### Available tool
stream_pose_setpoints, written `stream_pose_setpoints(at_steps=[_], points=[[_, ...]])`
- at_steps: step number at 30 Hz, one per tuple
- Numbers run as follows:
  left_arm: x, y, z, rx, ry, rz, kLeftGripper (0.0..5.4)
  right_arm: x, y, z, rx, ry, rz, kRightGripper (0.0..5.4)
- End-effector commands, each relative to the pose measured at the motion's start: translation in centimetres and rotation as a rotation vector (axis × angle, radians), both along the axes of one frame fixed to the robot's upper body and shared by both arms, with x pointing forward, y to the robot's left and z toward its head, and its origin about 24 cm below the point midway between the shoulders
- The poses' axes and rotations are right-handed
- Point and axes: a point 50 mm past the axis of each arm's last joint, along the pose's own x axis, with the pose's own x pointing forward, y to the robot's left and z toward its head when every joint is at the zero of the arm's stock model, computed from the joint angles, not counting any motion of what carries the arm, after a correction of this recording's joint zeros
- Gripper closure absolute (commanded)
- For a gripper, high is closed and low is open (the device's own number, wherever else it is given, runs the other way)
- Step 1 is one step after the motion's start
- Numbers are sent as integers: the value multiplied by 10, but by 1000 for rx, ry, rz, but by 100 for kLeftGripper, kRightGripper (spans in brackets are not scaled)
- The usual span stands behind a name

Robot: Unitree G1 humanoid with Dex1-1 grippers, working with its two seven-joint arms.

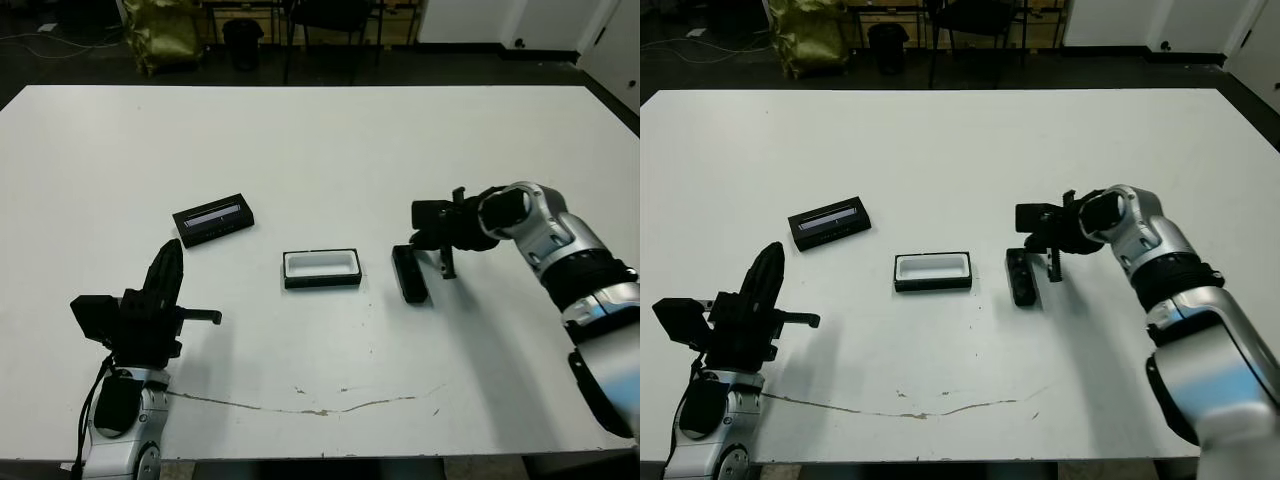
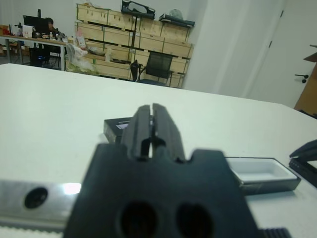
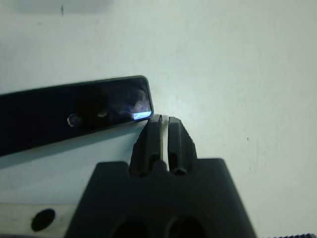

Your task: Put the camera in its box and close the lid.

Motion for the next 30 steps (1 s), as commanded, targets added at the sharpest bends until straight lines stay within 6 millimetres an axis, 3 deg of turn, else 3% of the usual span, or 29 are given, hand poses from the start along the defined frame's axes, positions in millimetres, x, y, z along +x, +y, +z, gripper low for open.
stream_pose_setpoints(at_steps=[1,6,23,30], points=[[-2,1,-5,1,34,14,538,-24,6,-48,9,151,31,540],[-3,0,-5,5,44,19,538,-25,10,-50,47,119,90,540],[-2,-1,-5,3,44,23,538,-19,11,-43,131,162,-6,540],[-3,-1,-5,3,47,24,538,-7,-2,-46,187,-295,-360,540]])
